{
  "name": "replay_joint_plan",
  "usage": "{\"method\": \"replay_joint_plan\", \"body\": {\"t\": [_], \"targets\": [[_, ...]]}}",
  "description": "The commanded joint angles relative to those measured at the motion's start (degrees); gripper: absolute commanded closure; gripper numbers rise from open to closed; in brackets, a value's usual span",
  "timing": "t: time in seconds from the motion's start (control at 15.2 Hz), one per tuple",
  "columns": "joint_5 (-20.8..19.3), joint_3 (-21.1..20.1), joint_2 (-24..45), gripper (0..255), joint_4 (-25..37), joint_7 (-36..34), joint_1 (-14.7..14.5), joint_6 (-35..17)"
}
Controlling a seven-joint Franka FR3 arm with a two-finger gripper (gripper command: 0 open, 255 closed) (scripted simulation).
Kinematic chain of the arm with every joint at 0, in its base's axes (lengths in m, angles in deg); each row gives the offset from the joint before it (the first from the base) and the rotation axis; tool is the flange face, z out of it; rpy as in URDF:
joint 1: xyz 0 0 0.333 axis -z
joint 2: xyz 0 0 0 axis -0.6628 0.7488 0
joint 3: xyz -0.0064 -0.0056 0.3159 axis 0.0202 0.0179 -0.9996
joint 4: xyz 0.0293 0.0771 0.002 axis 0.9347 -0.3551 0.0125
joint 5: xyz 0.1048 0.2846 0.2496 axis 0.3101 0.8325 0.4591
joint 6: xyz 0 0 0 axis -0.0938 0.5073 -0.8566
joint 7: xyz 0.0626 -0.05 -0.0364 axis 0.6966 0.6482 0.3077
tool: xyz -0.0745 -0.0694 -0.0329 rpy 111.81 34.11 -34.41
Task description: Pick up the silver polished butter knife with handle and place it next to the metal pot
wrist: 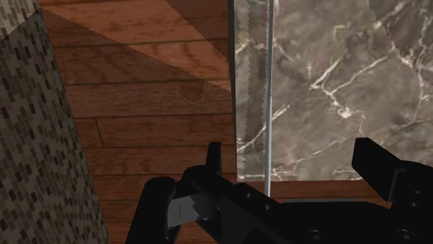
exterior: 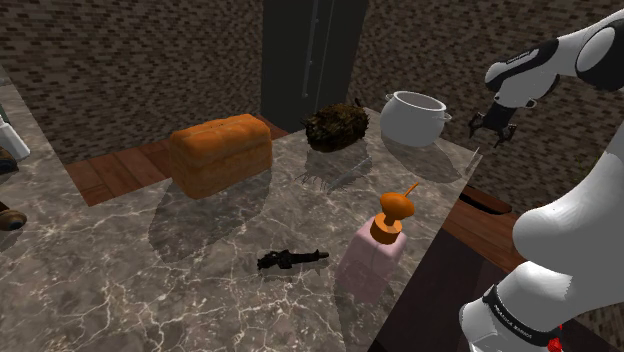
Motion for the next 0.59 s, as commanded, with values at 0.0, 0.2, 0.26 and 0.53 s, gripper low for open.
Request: {"method": "replay_joint_plan", "body": {"t": [0.0,0.2,0.26,0.53], "targets": [[-0.23,0.08,-1.27,0,1.58,-0.1,-0.07,2.9],[-0.24,0.08,-1.28,0,1.58,-0.1,-0.06,2.9],[-0.24,0.08,-1.28,0,1.58,-0.1,-0.06,2.9],[-0.23,0.08,-1.27,0,1.58,-0.1,-0.06,2.9]]}}
